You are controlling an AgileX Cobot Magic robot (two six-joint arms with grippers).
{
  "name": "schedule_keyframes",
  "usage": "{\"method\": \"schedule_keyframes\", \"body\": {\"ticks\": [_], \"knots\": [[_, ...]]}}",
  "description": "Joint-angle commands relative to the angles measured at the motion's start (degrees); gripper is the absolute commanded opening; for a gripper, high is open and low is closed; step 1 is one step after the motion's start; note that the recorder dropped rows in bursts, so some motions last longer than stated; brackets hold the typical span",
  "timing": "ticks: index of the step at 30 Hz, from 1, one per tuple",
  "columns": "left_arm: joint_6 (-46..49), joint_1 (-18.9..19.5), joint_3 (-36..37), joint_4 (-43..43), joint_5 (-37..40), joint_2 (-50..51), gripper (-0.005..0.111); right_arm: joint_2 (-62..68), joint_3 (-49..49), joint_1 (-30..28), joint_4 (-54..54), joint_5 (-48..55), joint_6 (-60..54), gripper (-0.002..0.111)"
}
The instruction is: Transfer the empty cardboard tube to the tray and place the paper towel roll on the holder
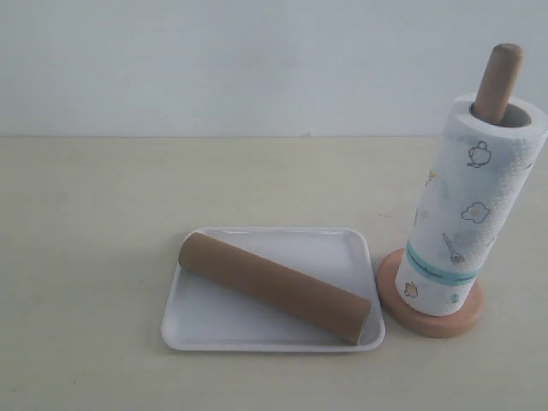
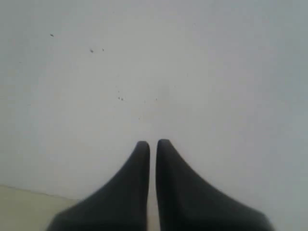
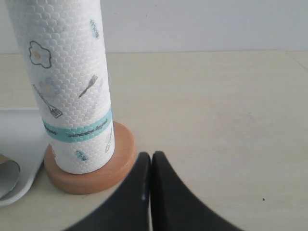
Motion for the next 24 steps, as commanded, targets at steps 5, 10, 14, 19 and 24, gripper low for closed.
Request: {"method": "schedule_keyframes", "body": {"ticks": [5, 10, 14, 19, 24], "knots": [[-3.9, 2.9, 3.0, -3.7, -2.6, -16.0, 0.005, -0.2, -0.1, -0.3, 0.2, -0.1, 0.0, 0.0], [-5.9, 2.9, 3.0, -15.6, -7.3, -20.6, 0.005, -0.2, -0.1, -0.3, 0.2, -0.1, 0.0, 0.0], [-0.8, 2.9, 3.0, -22.4, -11.0, -21.8, 0.005, -0.2, -0.1, -0.3, 0.2, -0.1, 0.0, 0.0], [63.2, 2.9, 3.1, -54.7, 3.5, -21.8, 0.005, -0.2, -0.1, -0.3, 0.2, -0.1, 0.0, 0.0], [96.7, 2.9, 3.1, -68.2, 15.1, -21.8, 0.005, -0.2, -0.1, -0.3, 0.2, -0.1, 0.0, 0.0]]}}
